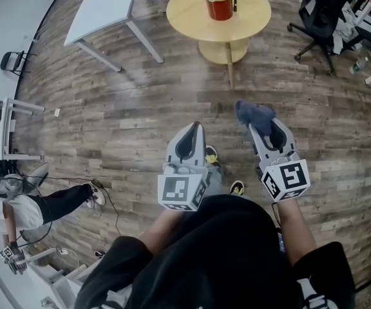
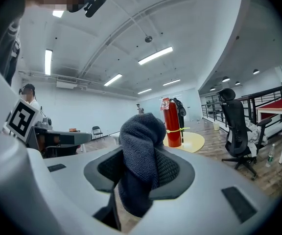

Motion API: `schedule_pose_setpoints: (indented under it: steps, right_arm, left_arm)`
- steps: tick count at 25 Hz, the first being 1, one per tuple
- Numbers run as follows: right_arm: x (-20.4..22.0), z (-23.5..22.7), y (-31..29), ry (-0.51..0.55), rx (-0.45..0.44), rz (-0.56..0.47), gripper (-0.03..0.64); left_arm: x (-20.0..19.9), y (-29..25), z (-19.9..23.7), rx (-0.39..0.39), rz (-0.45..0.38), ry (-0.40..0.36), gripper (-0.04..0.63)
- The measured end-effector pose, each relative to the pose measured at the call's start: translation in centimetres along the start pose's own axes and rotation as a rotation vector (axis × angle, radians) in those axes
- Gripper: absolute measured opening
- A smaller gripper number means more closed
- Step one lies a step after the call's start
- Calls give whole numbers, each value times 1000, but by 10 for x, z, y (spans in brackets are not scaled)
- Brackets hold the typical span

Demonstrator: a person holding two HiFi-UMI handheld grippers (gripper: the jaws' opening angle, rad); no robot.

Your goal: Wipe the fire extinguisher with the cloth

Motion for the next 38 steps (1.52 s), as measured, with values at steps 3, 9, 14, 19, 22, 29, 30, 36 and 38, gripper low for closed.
schedule_pose_setpoints:
  steps: [3,9,14,19,22,29,30,36,38]
  right_arm:
    - [-10,-3,-53,24,16,18,153]
    - [-28,-2,-138,53,58,42,153]
    - [-42,-26,-177,10,168,41,150]
    - [-49,-64,-223,-27,182,49,149]
    - [-55,-96,-269,-12,137,73,149]
    - [-104,-173,-390,50,31,55,149]
    - [-114,-180,-405,53,6,45,149]
    - [-199,-214,-492,102,-65,-56,149]
    - [-220,-220,-512,102,-75,-54,149]
  left_arm:
    - [-12,-37,40,34,-3,22,23]
    - [-29,-94,109,77,-13,66,23]
    - [-38,-135,135,102,4,81,23]
    - [-44,-189,153,104,11,65,23]
    - [-53,-237,164,99,19,48,23]
    - [-92,-361,178,94,32,9,23]
    - [-97,-375,179,90,30,2,23]
    - [-118,-426,181,36,22,-23,24]
    - [-121,-435,183,14,20,-30,23]
Point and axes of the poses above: the fingertips, and each gripper's own axes: y backward along the fingers, z to its left, x out of its underside, the point moved 10 cm from there along y, backward along the fingers, and after that the axes turned 8 degrees about x, right-handed, at the moved point
